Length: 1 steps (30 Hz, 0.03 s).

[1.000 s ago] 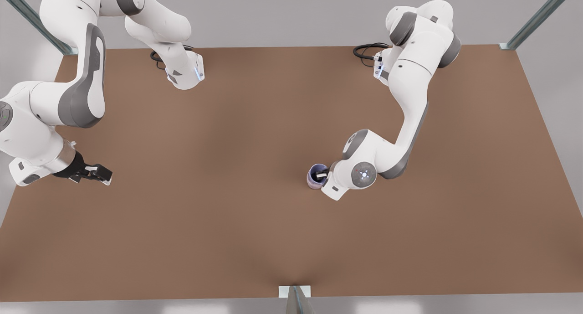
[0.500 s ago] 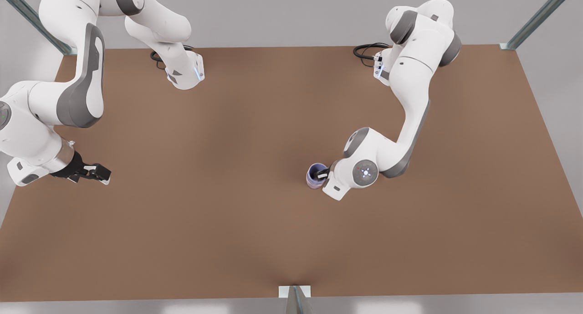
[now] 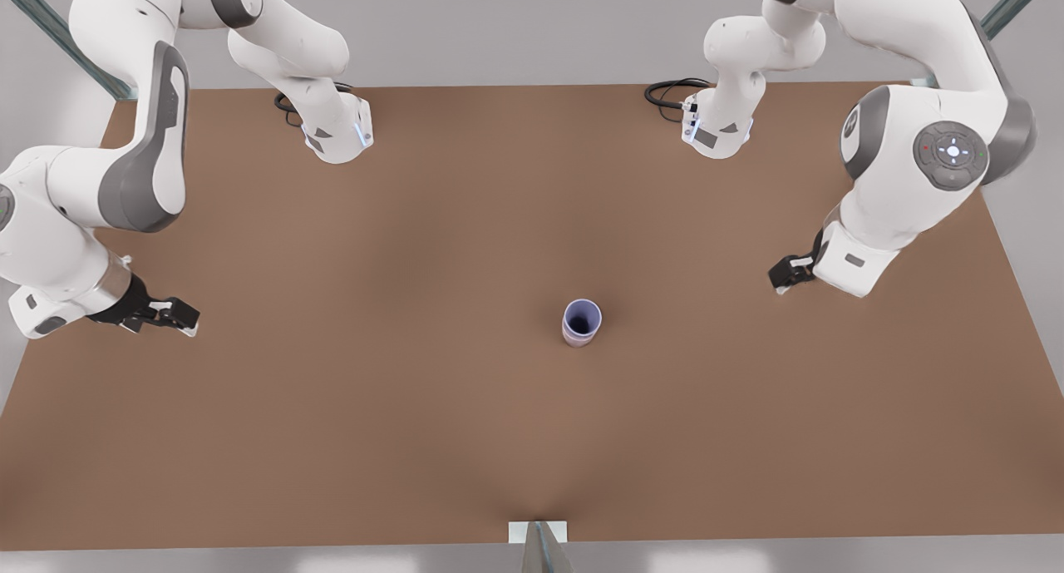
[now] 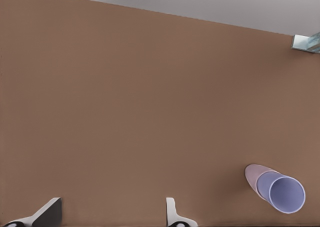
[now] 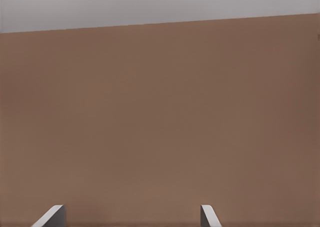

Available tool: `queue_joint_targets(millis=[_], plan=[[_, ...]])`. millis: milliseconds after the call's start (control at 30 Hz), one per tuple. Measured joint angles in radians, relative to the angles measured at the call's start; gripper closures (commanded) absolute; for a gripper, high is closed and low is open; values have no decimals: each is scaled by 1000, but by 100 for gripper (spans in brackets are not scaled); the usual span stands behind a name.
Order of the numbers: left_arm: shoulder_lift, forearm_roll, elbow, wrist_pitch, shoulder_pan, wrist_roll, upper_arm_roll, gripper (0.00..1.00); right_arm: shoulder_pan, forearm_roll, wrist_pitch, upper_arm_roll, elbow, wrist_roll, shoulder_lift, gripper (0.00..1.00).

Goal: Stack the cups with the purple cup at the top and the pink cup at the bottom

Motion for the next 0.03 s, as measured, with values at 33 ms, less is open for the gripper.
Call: queue_joint_targets(millis=[33], plan=[[-20,11,-21,-2,4,26,-6,0,-1,0,-1,0,0,0,-1,0]])
